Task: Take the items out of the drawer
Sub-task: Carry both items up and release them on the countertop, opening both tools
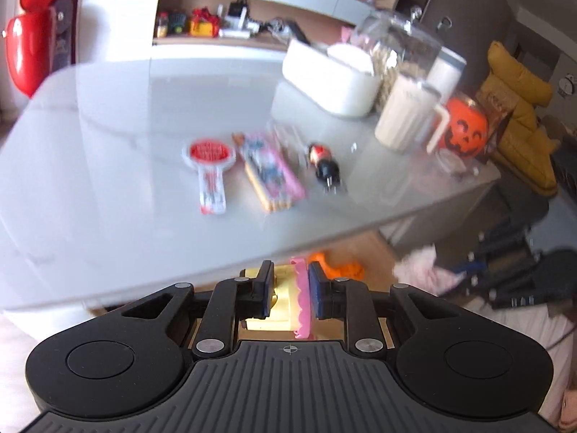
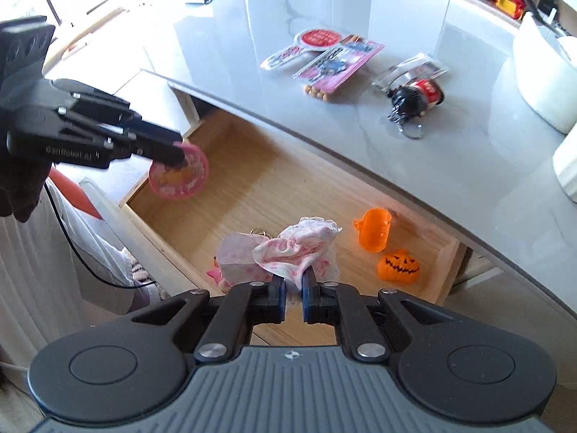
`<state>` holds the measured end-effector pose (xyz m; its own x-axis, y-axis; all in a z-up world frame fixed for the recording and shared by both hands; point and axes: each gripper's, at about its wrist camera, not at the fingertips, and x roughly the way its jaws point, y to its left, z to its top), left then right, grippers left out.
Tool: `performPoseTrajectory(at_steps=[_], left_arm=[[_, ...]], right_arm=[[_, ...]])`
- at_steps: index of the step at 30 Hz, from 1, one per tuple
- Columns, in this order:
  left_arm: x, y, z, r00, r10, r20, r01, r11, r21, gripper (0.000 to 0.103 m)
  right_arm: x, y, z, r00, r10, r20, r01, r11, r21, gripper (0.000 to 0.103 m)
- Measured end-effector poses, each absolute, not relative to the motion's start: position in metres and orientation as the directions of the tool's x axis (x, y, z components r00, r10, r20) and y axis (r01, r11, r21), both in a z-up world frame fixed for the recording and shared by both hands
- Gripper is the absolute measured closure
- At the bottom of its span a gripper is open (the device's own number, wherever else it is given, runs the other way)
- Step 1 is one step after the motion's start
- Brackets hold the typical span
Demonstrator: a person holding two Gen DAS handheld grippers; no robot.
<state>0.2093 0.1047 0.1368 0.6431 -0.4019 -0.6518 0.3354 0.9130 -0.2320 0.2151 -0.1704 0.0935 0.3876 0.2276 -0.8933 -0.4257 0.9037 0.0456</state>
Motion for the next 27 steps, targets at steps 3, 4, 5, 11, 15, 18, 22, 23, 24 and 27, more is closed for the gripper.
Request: performPoseTrajectory(at_steps=[3, 4, 5, 11, 15, 18, 22, 23, 24, 27], left_arm=[[0.245, 0.106, 0.153, 0.736, -0.334, -0.588, 0.27, 0.942, -0.198, 0.079], [0.259, 0.108, 0.149, 0.758, -0.308, -0.575, 0.235, 0.951, -0.2, 0.079], [0.27, 0.112, 0.141, 0.769, -0.289, -0.57, 0.203, 0.956, -0.211, 0.079], [0.291, 0.126, 0.092, 0.826, -0.234, -0.512, 0.09, 0.953, -0.29, 0.077], [0.28, 0.136, 0.092, 0.886, -0.17, -0.432, 0.035, 0.952, -0.304, 0.076], [0.271, 0.149, 0.098, 0.917, -0.182, -0.354, 0.05, 0.935, -0.35, 0.076], [0.26, 0.171, 0.098, 0.929, -0.151, -0.339, 0.007, 0.921, -0.389, 0.076], [0.258, 0.175, 0.097, 0.926, -0.149, -0.346, -0.001, 0.917, -0.398, 0.076], [0.254, 0.182, 0.096, 0.921, -0.164, -0.354, 0.002, 0.91, -0.415, 0.076], [0.241, 0.188, 0.09, 0.9, -0.223, -0.375, 0.044, 0.901, -0.432, 0.076]], right_arm=[[0.209, -0.181, 0.09, 0.415, 0.247, -0.876, -0.406, 0.912, 0.065, 0.095], [0.207, -0.186, 0.089, 0.418, 0.253, -0.872, -0.401, 0.913, 0.073, 0.095], [0.205, -0.189, 0.085, 0.422, 0.258, -0.869, -0.397, 0.915, 0.078, 0.095], [0.193, -0.204, 0.078, 0.456, 0.265, -0.85, -0.36, 0.928, 0.096, 0.095], [0.2, -0.211, 0.079, 0.468, 0.241, -0.85, -0.325, 0.942, 0.088, 0.095], [0.207, -0.21, 0.078, 0.472, 0.225, -0.853, -0.308, 0.948, 0.08, 0.095], [0.221, -0.203, 0.077, 0.494, 0.202, -0.845, -0.293, 0.955, 0.057, 0.095], [0.227, -0.202, 0.079, 0.511, 0.194, -0.837, -0.285, 0.957, 0.048, 0.095], [0.233, -0.202, 0.082, 0.532, 0.185, -0.826, -0.275, 0.961, 0.038, 0.095], [0.254, -0.205, 0.092, 0.599, 0.157, -0.785, -0.232, 0.973, 0.017, 0.095]])
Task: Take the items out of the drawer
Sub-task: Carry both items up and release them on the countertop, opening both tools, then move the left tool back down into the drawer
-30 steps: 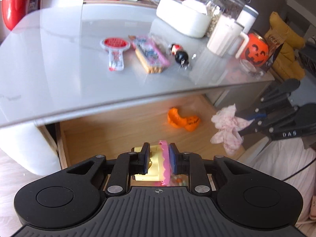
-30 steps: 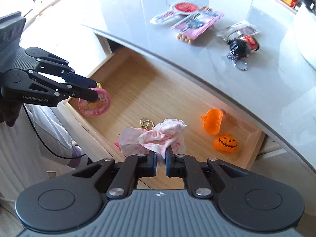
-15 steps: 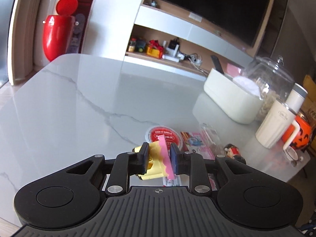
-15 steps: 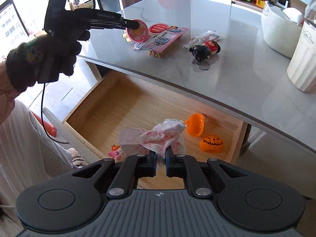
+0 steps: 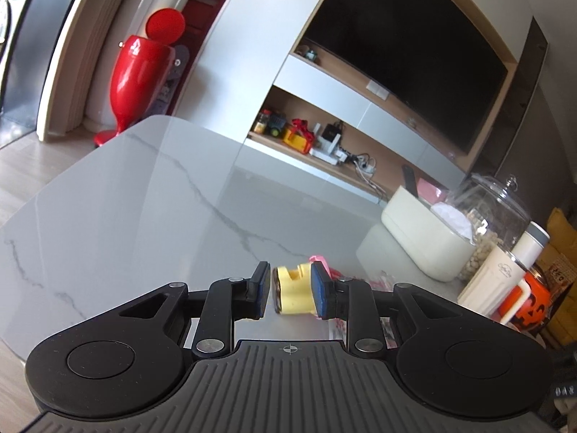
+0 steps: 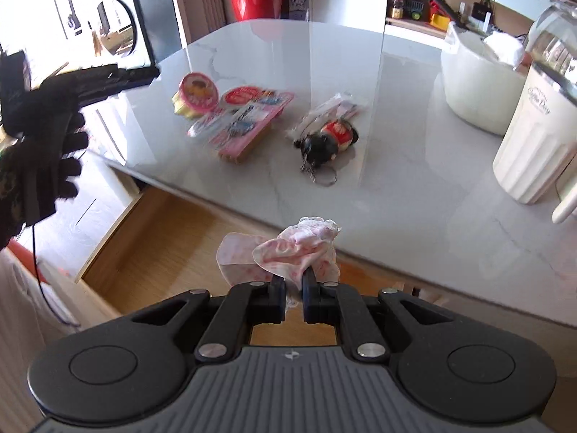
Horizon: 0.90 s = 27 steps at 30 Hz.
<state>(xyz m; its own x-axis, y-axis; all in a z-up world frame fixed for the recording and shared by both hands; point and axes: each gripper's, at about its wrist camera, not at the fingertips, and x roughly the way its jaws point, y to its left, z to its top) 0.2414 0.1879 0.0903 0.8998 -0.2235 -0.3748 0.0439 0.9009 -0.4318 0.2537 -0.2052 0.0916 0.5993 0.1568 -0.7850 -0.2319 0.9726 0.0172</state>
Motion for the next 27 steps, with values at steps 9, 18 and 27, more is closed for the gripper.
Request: performPoseTrajectory(at_steps=[9, 18, 27], left_arm=[[0.229, 0.153, 0.078, 0.816, -0.343, -0.466, 0.217, 0.928, -0.304, 0.076], [0.214, 0.08, 0.065, 0.662, -0.489, -0.568, 0.554, 0.829, -0.069, 0.076], [0.199, 0.029, 0.023, 0.517, -0.469, -0.716, 0.741, 0.664, 0.101, 0.073]], right_arm=[[0.342, -0.216, 0.08, 0.669, 0.016, -0.743, -0.061, 0.998, -0.033, 0.094], [0.328, -0.228, 0.089, 0.697, 0.02, -0.716, -0.062, 0.998, -0.032, 0.041], [0.247, -0.253, 0.096, 0.707, 0.098, -0.701, -0.082, 0.995, 0.056, 0.02]])
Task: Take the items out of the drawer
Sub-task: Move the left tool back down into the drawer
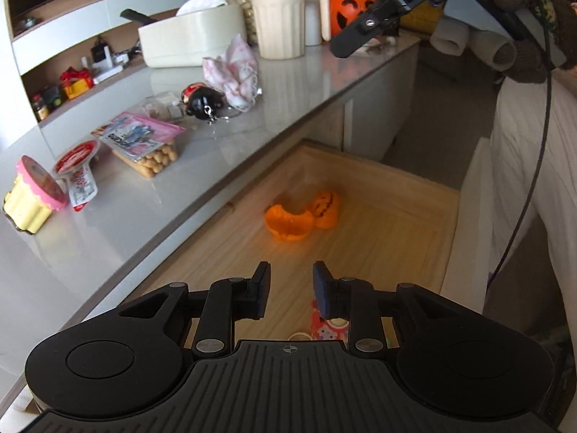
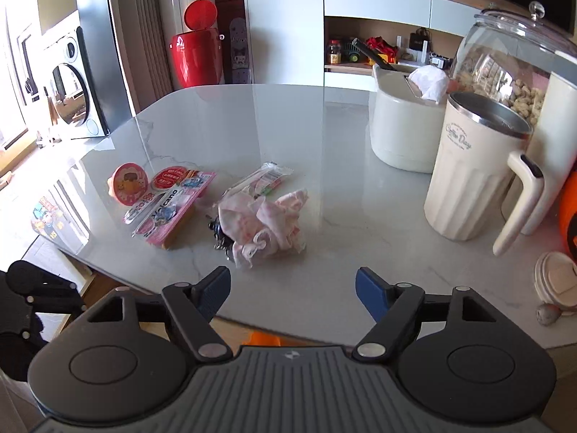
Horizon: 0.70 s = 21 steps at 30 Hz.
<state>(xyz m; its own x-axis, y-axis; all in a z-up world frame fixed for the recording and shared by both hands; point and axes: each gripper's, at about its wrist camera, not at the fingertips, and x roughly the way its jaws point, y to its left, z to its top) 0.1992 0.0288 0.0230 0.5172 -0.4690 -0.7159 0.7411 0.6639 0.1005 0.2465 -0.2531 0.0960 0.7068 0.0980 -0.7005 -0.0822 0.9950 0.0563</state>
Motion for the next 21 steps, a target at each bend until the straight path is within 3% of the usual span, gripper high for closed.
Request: performPoseTrajectory(at_steps=[6, 10, 11, 14, 21], left_arm=[[0.214, 0.014, 0.005, 0.436, -0.398, -0.807, 0.763, 0.638, 0.097, 0.074], [0.209, -0.004, -0.006, 0.327, -0.307, -0.894, 0.845, 0.519, 0.13, 0.074], [0.208, -0.009, -0.005, 0.31, -0.291, -0.905, 0.859, 0.493, 0.136, 0.085], [0.212, -0.019, -0.005, 0.252, -0.245, -0.936, 0.898, 0.419, 0.132, 0.087], [0.249, -0.035, -0.041, -0.074, -0.194, -0.978, 0.866, 0.473, -0.159, 0.087]], right_arm=[[0.212, -0.259, 0.047, 0.628, 0.076, -0.774, -0.079, 0.996, 0.035, 0.016], [0.212, -0.275, 0.017, 0.593, 0.105, -0.798, 0.003, 0.991, 0.132, 0.016], [0.213, -0.278, 0.012, 0.583, 0.095, -0.807, 0.016, 0.992, 0.129, 0.016], [0.214, -0.279, 0.01, 0.589, 0.064, -0.806, 0.027, 0.995, 0.099, 0.016], [0.215, -0.287, 0.011, 0.582, 0.108, -0.806, 0.036, 0.987, 0.158, 0.013]])
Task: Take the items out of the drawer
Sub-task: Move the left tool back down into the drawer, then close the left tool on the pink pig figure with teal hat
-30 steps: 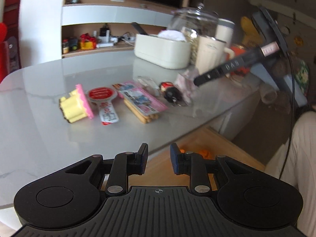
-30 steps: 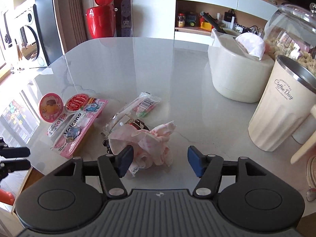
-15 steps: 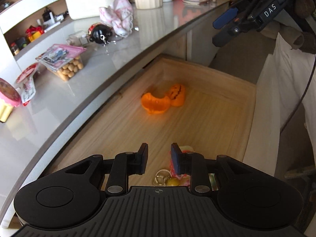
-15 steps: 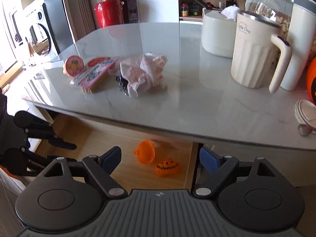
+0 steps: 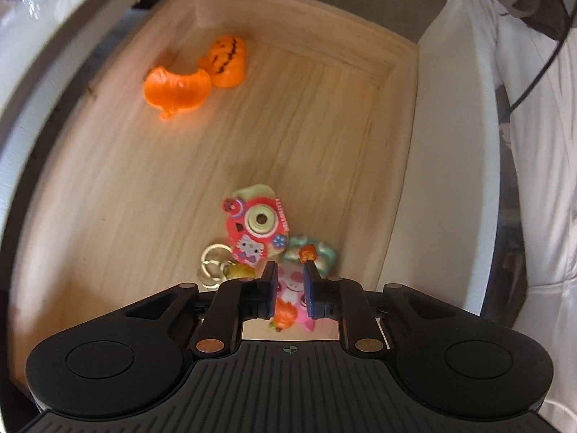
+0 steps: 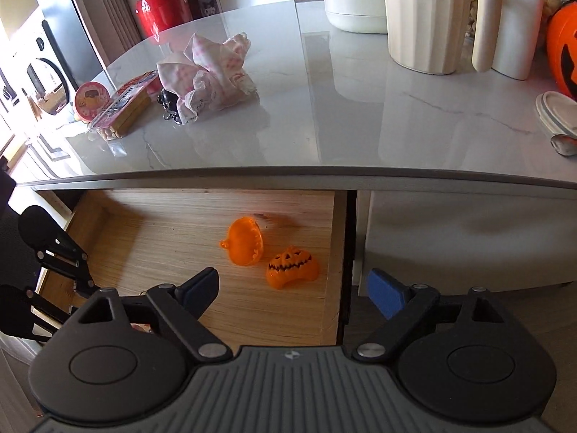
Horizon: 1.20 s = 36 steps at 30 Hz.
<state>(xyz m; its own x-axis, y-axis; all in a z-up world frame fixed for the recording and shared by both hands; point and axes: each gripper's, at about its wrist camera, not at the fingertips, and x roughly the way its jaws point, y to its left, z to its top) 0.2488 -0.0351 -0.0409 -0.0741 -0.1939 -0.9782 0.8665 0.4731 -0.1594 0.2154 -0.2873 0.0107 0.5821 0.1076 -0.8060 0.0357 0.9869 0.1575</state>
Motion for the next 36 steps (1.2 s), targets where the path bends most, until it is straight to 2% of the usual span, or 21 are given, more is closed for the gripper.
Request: performPoseTrajectory(at_steps=[4, 5, 7, 8, 10, 11, 12, 15, 17, 24, 32, 34, 35, 36], left_arm=[[0.251, -0.043, -0.054, -0.11, -0.164, -0.98, 0.88, 0.442, -0.173, 0.084], [0.251, -0.045, -0.054, -0.092, -0.162, -0.983, 0.889, 0.432, -0.154, 0.078], [0.249, -0.048, -0.057, 0.025, -0.152, -0.988, 0.902, 0.43, -0.043, 0.059], [0.249, -0.049, -0.059, 0.085, -0.137, -0.987, 0.898, 0.44, 0.016, 0.046], [0.249, -0.051, -0.06, 0.234, -0.104, -0.967, 0.883, 0.439, 0.167, 0.052], [0.248, -0.05, -0.059, 0.261, -0.106, -0.96, 0.884, 0.426, 0.193, 0.054], [0.249, -0.048, -0.057, 0.242, -0.132, -0.961, 0.89, 0.425, 0.166, 0.056], [0.258, -0.036, -0.045, 0.058, -0.25, -0.967, 0.887, 0.457, -0.065, 0.056], [0.256, -0.034, -0.041, -0.016, -0.281, -0.96, 0.899, 0.416, -0.136, 0.056], [0.248, -0.041, -0.06, -0.115, -0.168, -0.979, 0.926, 0.338, -0.166, 0.058], [0.253, -0.041, -0.07, -0.165, -0.164, -0.973, 0.899, 0.381, -0.217, 0.057], [0.259, -0.042, -0.076, -0.187, -0.152, -0.97, 0.875, 0.424, -0.235, 0.052], [0.26, -0.042, -0.076, -0.185, -0.149, -0.971, 0.87, 0.434, -0.232, 0.046], [0.261, -0.042, -0.076, -0.16, -0.147, -0.976, 0.873, 0.441, -0.209, 0.036]], right_arm=[[0.213, -0.289, 0.011, 0.583, 0.121, -0.803, 0.034, 0.984, 0.173, 0.009], [0.212, -0.289, 0.012, 0.586, 0.12, -0.801, 0.032, 0.985, 0.171, 0.007], [0.212, -0.289, 0.012, 0.587, 0.123, -0.8, 0.03, 0.984, 0.174, 0.007], [0.212, -0.29, 0.013, 0.588, 0.126, -0.799, 0.031, 0.984, 0.178, 0.007], [0.212, -0.291, 0.014, 0.591, 0.126, -0.796, 0.037, 0.982, 0.183, 0.007], [0.212, -0.292, 0.015, 0.594, 0.128, -0.795, 0.04, 0.981, 0.188, 0.007], [0.212, -0.293, 0.015, 0.594, 0.129, -0.794, 0.042, 0.981, 0.191, 0.007], [0.212, -0.292, 0.014, 0.59, 0.128, -0.797, 0.039, 0.982, 0.186, 0.006], [0.212, -0.29, 0.013, 0.587, 0.125, -0.8, 0.033, 0.984, 0.178, 0.005], [0.215, -0.286, 0.01, 0.573, 0.119, -0.811, 0.03, 0.986, 0.165, 0.004], [0.219, -0.288, 0.004, 0.548, 0.104, -0.83, 0.05, 0.986, 0.157, 0.003], [0.219, -0.286, 0.004, 0.547, 0.102, -0.831, 0.048, 0.987, 0.153, 0.003], [0.219, -0.286, 0.004, 0.547, 0.101, -0.831, 0.046, 0.988, 0.15, 0.002], [0.218, -0.286, 0.004, 0.547, 0.099, -0.831, 0.045, 0.988, 0.148, 0.002]])
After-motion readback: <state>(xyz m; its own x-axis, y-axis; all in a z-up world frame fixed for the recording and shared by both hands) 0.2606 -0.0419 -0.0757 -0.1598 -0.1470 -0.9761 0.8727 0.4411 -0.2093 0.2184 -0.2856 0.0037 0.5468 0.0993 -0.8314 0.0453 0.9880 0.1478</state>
